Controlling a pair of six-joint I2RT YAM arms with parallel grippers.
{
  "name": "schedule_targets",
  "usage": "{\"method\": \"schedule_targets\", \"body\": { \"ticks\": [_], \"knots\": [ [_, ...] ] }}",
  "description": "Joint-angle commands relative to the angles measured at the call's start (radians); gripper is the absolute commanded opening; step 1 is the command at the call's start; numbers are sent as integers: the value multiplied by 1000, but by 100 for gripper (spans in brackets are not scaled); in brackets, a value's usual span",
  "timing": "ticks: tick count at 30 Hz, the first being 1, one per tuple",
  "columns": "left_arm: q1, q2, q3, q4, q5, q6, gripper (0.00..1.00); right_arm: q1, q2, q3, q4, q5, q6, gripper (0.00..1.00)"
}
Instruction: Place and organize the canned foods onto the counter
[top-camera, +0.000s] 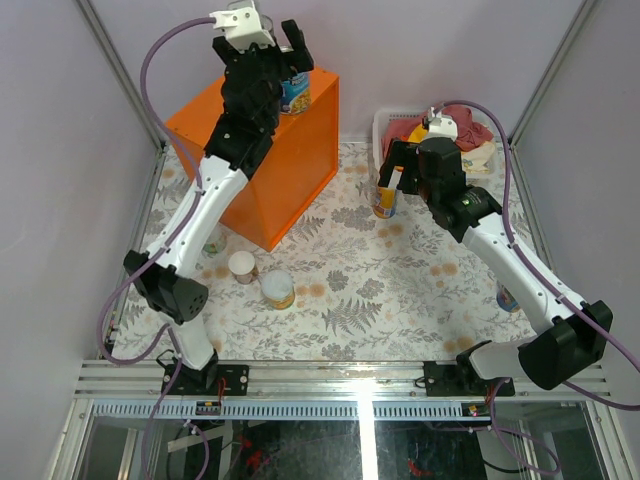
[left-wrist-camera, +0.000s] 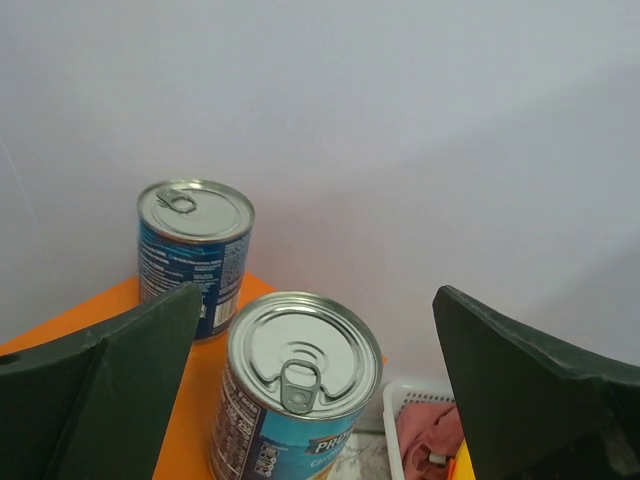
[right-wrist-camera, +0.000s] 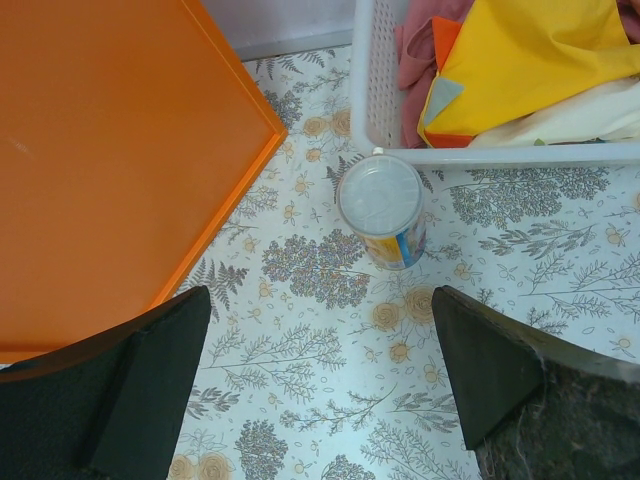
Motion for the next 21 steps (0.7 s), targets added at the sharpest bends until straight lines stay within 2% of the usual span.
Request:
{"method": "schedule_targets", "body": {
  "ticks": [1, 4, 8, 11, 15, 21],
  "knots": [
    [-2, -80, -80, 142, -42, 11, 100, -8, -19, 14, 38, -4, 1, 99],
    [-15, -158, -204, 212, -58, 22, 95, -9, -24, 12, 37, 1, -2, 99],
    [-32, -290, -451, 338, -41, 54, 62, -9, -26, 11, 38, -2, -1, 99],
    [-38, -357, -602, 424, -6, 79, 61, -9, -26, 10, 40, -10, 3, 99],
    [-40, -402, -713, 460, 58, 98, 62, -8, -32, 1, 44, -14, 8, 99],
    [-40, -364, -707, 408, 113, 114, 62, -9, -48, -13, 46, -12, 8, 99]
  ]
}}
